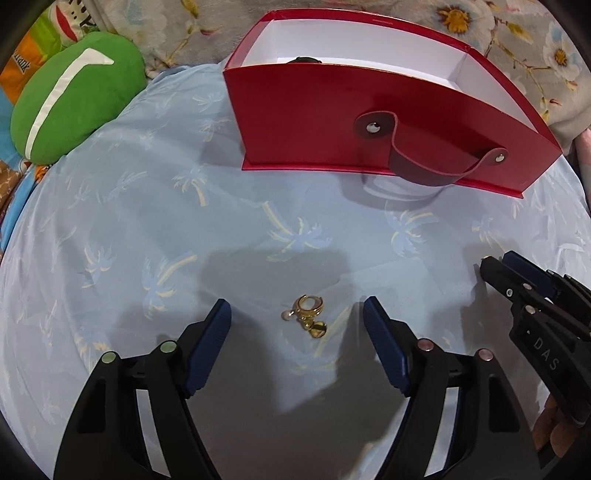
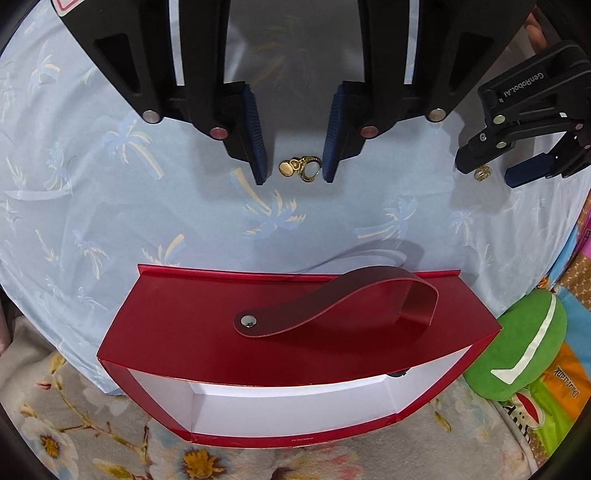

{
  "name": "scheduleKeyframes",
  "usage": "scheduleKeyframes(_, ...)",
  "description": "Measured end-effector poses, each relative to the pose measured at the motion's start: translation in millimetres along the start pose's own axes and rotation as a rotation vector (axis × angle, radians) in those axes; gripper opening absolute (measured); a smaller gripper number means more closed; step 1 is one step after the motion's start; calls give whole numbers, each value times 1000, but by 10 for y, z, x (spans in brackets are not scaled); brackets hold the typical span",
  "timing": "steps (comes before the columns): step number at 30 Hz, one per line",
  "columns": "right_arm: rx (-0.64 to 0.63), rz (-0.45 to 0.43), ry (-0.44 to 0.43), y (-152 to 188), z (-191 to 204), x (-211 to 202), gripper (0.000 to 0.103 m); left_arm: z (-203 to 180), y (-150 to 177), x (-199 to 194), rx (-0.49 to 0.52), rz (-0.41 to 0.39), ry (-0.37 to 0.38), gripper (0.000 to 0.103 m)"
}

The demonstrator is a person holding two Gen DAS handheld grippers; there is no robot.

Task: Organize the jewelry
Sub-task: 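Grasp a gold earring with the right tool while the left tool grasps another earring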

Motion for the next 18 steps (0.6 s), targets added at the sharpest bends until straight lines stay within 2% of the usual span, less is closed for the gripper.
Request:
scheduleKeyframes(3,3,2,-4,-3,-19,2,19,-43,-24,-3,11,-7,3,60)
scheduleKeyframes(6,-4,1,-2,17,-17,-16,19,-69,-35,-16,14,-10,12,46)
scheduleKeyframes(7,-6,1,-2,26,-15,-25,19,-79,-38,-23,16,-11,18,38)
scheduleKeyframes(8,-3,-2,-3,36,-17,-43,17,-86,-38,-32,16,-12,26,23)
scheduleKeyframes(9,3,-5,-6,39,-26,-60,16,-89,-41,-42,9,-6,50,19)
scheduleKeyframes(11,15,-6,-13,48,-42,-94,16,-102,-33,-56,-19,17,126,18)
scheduleKeyframes(13,24,-11,-11,61,-71,-137,16,-94,-10,-76,-43,37,172,18)
scheduleKeyframes(18,52,-29,-20,98,-132,-302,16,-26,36,-239,-68,27,216,18)
Point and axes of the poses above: each gripper's, at about its wrist camera, not at the fingertips, and x roughly the way its jaws point, z to its left, y to its underside, the point moved 7 cm from there along x, roughly the way its jaws point, and after that the axes turned 4 degrees about -z, right-handed, at the moved point
